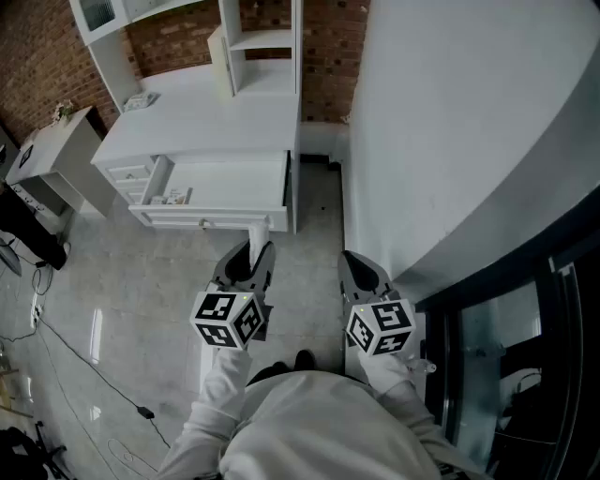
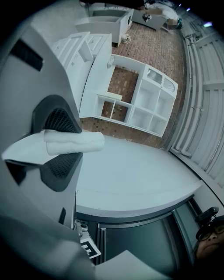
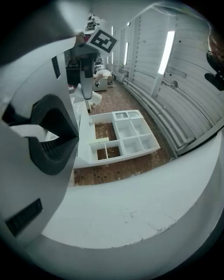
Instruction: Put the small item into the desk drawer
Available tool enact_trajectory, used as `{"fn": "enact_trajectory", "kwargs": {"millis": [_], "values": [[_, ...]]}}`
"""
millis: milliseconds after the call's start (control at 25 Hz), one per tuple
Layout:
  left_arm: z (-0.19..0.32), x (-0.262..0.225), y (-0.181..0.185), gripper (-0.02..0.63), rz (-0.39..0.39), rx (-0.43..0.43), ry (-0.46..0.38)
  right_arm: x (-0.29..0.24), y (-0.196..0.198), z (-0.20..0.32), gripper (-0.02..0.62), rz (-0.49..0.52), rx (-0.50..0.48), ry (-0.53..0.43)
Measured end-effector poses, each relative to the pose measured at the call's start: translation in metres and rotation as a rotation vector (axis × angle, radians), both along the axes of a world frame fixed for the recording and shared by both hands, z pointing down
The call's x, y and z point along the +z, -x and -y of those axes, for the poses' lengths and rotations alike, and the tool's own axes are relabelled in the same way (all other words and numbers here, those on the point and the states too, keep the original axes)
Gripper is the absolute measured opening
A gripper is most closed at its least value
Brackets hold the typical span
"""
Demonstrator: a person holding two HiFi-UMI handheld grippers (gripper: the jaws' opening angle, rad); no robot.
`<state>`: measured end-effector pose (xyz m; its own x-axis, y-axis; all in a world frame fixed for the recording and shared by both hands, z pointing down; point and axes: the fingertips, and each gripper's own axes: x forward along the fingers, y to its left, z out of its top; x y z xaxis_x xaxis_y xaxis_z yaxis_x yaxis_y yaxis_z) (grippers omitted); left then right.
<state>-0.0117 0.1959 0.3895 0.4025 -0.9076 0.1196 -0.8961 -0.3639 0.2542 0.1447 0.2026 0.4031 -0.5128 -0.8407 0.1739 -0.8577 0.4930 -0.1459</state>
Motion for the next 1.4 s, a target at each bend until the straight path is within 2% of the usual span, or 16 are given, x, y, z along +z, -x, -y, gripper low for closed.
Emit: {"fn": "enact_trajectory", "kwargs": {"millis": [360,800,1080,1400], "values": [[-0.003,0.001,-0.007,0.141,0.025,0.007,0.015,0.000,0.005,-0.008,0.028,-0.021,-0.048,-0.009],[0.021,-0.004,0.000,0.141,0.022,-0.032,0.022,-0.007,0.004,0.008,0.028,0.040,-0.051,-0.019],[0.072,0.000,0.016,0.141,0.017,-0.037,0.034,-0.008,0.015,0.056,0.028,0.059,-0.029,-0.015],[0.160,0.002,0.044,0.141,0.010,-0.035,0.040,-0.011,0.031,0.145,0.028,0.068,0.010,-0.014]]}}
